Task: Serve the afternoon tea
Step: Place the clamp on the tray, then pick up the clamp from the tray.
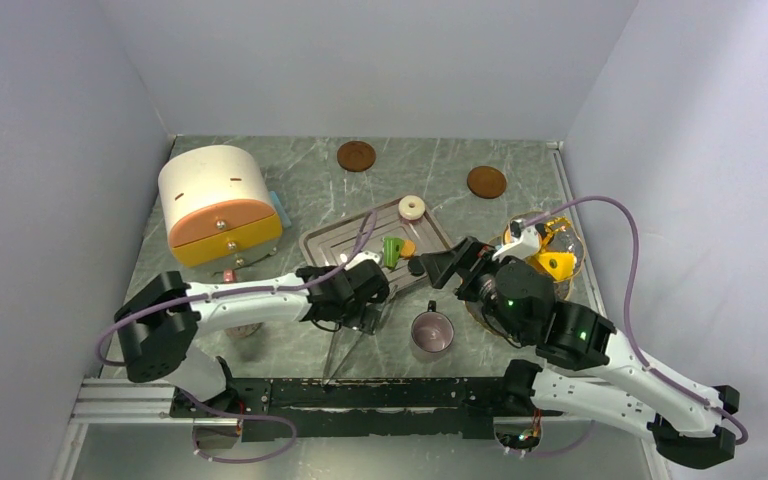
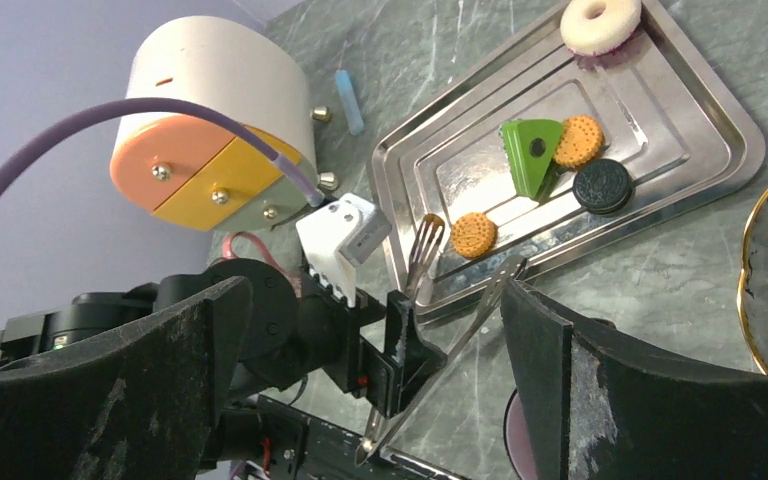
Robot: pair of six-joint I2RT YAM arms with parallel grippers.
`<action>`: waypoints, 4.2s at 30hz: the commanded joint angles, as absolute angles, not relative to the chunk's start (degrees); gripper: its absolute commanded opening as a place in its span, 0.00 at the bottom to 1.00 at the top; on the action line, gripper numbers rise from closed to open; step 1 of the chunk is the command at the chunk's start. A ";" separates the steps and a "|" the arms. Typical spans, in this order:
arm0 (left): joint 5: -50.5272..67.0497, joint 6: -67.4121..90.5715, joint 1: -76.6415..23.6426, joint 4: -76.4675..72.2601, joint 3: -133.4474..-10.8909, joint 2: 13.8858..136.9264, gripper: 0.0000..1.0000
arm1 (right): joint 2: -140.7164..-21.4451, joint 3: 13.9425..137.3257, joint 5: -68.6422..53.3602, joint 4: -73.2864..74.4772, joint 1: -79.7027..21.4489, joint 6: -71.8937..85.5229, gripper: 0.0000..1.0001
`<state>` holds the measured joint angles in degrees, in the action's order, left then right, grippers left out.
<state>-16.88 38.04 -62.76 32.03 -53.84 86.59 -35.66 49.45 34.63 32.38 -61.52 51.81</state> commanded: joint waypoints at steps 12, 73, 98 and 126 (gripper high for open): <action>-22.64 39.29 -64.78 26.72 -52.67 92.16 0.98 | -35.77 48.71 35.73 29.80 -61.70 51.00 1.00; -24.46 42.87 -70.22 30.42 -48.48 87.74 0.95 | -34.81 48.21 33.27 27.59 -61.74 50.97 0.99; -24.77 42.59 -70.22 30.57 -48.25 88.22 0.76 | -34.24 47.83 32.70 27.46 -61.70 51.58 0.98; -25.73 37.18 -70.58 50.58 -63.29 78.53 0.61 | -34.86 48.82 32.36 27.44 -61.70 51.33 0.98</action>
<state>-24.05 38.39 -70.24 47.33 -59.35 78.28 -34.65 48.18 31.66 28.10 -61.52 51.35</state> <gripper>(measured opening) 0.619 0.979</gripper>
